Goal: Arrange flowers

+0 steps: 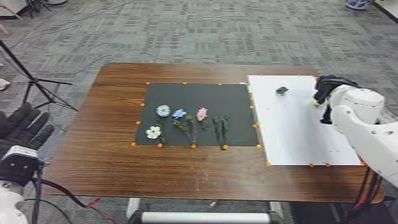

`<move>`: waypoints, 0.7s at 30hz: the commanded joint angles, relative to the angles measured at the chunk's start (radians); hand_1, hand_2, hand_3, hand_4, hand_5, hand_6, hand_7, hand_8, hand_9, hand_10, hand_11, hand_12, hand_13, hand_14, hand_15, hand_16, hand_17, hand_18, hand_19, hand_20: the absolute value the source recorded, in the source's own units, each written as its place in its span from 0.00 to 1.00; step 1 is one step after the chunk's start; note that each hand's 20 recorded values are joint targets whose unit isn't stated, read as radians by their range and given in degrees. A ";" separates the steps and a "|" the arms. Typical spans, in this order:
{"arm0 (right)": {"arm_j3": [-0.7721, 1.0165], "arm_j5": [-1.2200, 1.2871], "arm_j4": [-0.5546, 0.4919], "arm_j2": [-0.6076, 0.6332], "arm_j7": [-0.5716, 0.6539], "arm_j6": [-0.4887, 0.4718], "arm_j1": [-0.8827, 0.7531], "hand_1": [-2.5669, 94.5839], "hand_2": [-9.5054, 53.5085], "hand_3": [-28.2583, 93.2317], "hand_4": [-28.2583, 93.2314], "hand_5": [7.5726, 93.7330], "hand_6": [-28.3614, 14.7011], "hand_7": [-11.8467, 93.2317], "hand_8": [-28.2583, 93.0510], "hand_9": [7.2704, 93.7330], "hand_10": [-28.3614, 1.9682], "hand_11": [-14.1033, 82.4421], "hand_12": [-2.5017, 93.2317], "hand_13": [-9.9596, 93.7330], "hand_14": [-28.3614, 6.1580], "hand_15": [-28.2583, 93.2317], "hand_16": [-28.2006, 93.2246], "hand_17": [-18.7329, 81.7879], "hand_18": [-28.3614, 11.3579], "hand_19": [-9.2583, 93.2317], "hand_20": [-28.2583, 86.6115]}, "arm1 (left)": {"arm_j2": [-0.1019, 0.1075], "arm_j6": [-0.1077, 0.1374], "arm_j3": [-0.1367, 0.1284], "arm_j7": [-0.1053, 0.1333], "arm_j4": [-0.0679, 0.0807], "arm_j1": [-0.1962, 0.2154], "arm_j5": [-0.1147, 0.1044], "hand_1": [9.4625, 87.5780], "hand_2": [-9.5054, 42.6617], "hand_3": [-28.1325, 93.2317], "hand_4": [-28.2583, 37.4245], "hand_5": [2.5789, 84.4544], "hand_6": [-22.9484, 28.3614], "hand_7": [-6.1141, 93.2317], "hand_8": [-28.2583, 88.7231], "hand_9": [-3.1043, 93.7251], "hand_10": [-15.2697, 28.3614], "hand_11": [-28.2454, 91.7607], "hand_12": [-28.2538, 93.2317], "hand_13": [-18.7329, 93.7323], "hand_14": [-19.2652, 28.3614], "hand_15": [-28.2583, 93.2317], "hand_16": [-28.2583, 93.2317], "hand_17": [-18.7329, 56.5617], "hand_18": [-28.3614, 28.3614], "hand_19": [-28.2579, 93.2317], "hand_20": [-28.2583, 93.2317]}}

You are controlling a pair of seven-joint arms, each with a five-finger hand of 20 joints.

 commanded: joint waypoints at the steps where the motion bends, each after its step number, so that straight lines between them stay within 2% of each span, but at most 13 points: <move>1: -0.003 0.008 0.011 -0.008 0.043 0.049 -0.029 0.58 0.00 0.88 0.00 0.40 0.54 0.24 0.14 0.40 0.42 0.27 0.15 0.59 0.49 0.68 0.43 0.43 0.12 0.80 0.52 | 0.024 -0.009 0.004 0.006 0.008 -0.025 0.011 0.22 0.51 0.82 0.00 0.46 0.62 0.18 0.17 0.37 0.66 0.39 0.33 0.39 0.69 0.49 0.21 0.22 0.72 0.44 0.34; 2: -0.005 0.009 0.019 -0.010 0.046 0.066 -0.029 0.58 0.00 0.87 0.00 0.40 0.54 0.24 0.14 0.41 0.42 0.27 0.15 0.59 0.50 0.67 0.44 0.43 0.12 0.80 0.52 | 0.027 -0.011 0.003 -0.004 0.012 -0.030 0.025 0.22 0.51 0.82 0.00 0.46 0.62 0.18 0.17 0.37 0.66 0.39 0.33 0.39 0.69 0.49 0.21 0.22 0.72 0.44 0.34; 4: -0.001 0.012 0.016 -0.007 0.045 0.073 -0.041 0.59 0.00 0.86 0.00 0.42 0.55 0.25 0.14 0.44 0.42 0.28 0.15 0.61 0.52 0.67 0.45 0.43 0.12 0.80 0.52 | 0.031 -0.019 -0.001 -0.036 0.020 -0.041 0.068 0.22 0.51 0.82 0.00 0.46 0.62 0.18 0.17 0.37 0.66 0.39 0.33 0.39 0.69 0.49 0.21 0.22 0.72 0.43 0.34; 6: 0.001 0.001 0.014 -0.005 0.039 0.087 -0.055 0.60 0.00 0.84 0.00 0.44 0.55 0.25 0.14 0.47 0.45 0.28 0.15 0.62 0.55 0.66 0.46 0.44 0.12 0.80 0.52 | 0.041 -0.029 -0.004 -0.054 0.027 -0.051 0.086 0.22 0.51 0.82 0.00 0.46 0.62 0.18 0.17 0.37 0.66 0.39 0.33 0.39 0.69 0.48 0.21 0.22 0.72 0.43 0.34; 7: -0.002 0.001 0.012 -0.003 0.043 0.090 -0.058 0.61 0.00 0.83 0.00 0.45 0.56 0.26 0.14 0.49 0.46 0.29 0.15 0.63 0.56 0.65 0.47 0.44 0.12 0.80 0.52 | 0.046 -0.030 -0.004 -0.061 0.031 -0.061 0.090 0.22 0.51 0.82 0.00 0.46 0.61 0.18 0.17 0.37 0.66 0.39 0.33 0.39 0.68 0.48 0.21 0.22 0.72 0.43 0.34; 8: -0.006 -0.009 0.017 -0.006 0.039 0.099 -0.058 0.62 0.00 0.82 0.00 0.47 0.57 0.26 0.13 0.51 0.48 0.29 0.15 0.64 0.58 0.65 0.48 0.44 0.13 0.80 0.52 | 0.051 -0.031 -0.005 -0.058 0.033 -0.063 0.090 0.22 0.51 0.82 0.00 0.45 0.61 0.17 0.17 0.37 0.65 0.38 0.33 0.39 0.68 0.47 0.21 0.23 0.72 0.43 0.33; 10: -0.014 -0.006 0.021 -0.005 0.053 0.141 -0.064 0.64 0.00 0.79 0.00 0.50 0.59 0.27 0.13 0.55 0.50 0.30 0.16 0.66 0.61 0.63 0.50 0.45 0.13 0.81 0.52 | 0.067 -0.015 0.001 -0.070 0.039 -0.082 0.098 0.22 0.51 0.82 0.00 0.45 0.61 0.17 0.17 0.37 0.65 0.38 0.33 0.39 0.69 0.46 0.20 0.23 0.72 0.43 0.33; 11: -0.016 0.000 0.024 -0.008 0.061 0.159 -0.065 0.65 0.00 0.78 0.00 0.52 0.60 0.27 0.13 0.56 0.51 0.30 0.16 0.66 0.63 0.63 0.51 0.45 0.13 0.81 0.52 | 0.074 -0.017 -0.001 -0.073 0.040 -0.084 0.103 0.22 0.51 0.82 0.00 0.45 0.61 0.17 0.17 0.37 0.65 0.38 0.33 0.39 0.69 0.45 0.20 0.23 0.71 0.42 0.33; 13: -0.023 0.007 0.030 -0.009 0.067 0.200 -0.071 0.66 0.00 0.78 0.00 0.55 0.61 0.28 0.13 0.59 0.51 0.31 0.16 0.68 0.65 0.62 0.51 0.46 0.14 0.81 0.53 | 0.087 -0.020 0.001 -0.074 0.043 -0.093 0.097 0.22 0.51 0.82 0.00 0.45 0.61 0.17 0.17 0.37 0.65 0.38 0.33 0.38 0.69 0.45 0.20 0.23 0.71 0.42 0.33; 17: -0.033 -0.004 0.025 -0.007 0.066 0.254 -0.088 0.68 0.00 0.76 0.00 0.63 0.65 0.32 0.12 0.67 0.56 0.33 0.18 0.71 0.68 0.62 0.54 0.47 0.14 0.83 0.53 | 0.088 -0.026 0.012 -0.075 0.043 -0.111 0.104 0.22 0.51 0.82 0.00 0.45 0.61 0.17 0.18 0.37 0.65 0.38 0.33 0.37 0.68 0.45 0.21 0.23 0.71 0.42 0.33; 19: -0.041 -0.007 0.017 -0.005 0.064 0.284 -0.094 0.69 0.00 0.75 0.00 0.65 0.67 0.35 0.15 0.74 0.63 0.29 0.27 0.72 0.68 0.62 0.55 0.48 0.15 0.83 0.54 | 0.085 -0.026 0.018 -0.076 0.042 -0.112 0.106 0.22 0.51 0.82 0.00 0.45 0.61 0.17 0.18 0.37 0.65 0.38 0.33 0.37 0.68 0.45 0.21 0.23 0.71 0.42 0.33; 20: -0.042 -0.026 0.015 -0.003 0.056 0.298 -0.097 0.70 0.00 0.75 0.00 0.67 0.68 0.37 0.19 0.79 0.68 0.24 0.34 0.74 0.68 0.62 0.56 0.48 0.15 0.83 0.55 | 0.086 -0.024 0.021 -0.073 0.042 -0.110 0.106 0.22 0.51 0.82 0.00 0.45 0.61 0.17 0.18 0.37 0.65 0.38 0.33 0.38 0.68 0.45 0.21 0.23 0.71 0.42 0.33; 21: -0.042 -0.024 0.002 0.000 0.058 0.309 -0.103 0.70 0.00 0.74 0.00 0.70 0.67 0.40 0.22 0.83 0.70 0.23 0.38 0.75 0.68 0.62 0.57 0.49 0.15 0.83 0.55 | 0.081 -0.018 0.024 -0.073 0.040 -0.111 0.110 0.22 0.51 0.82 0.00 0.45 0.61 0.17 0.18 0.37 0.65 0.38 0.33 0.38 0.68 0.45 0.22 0.23 0.71 0.42 0.33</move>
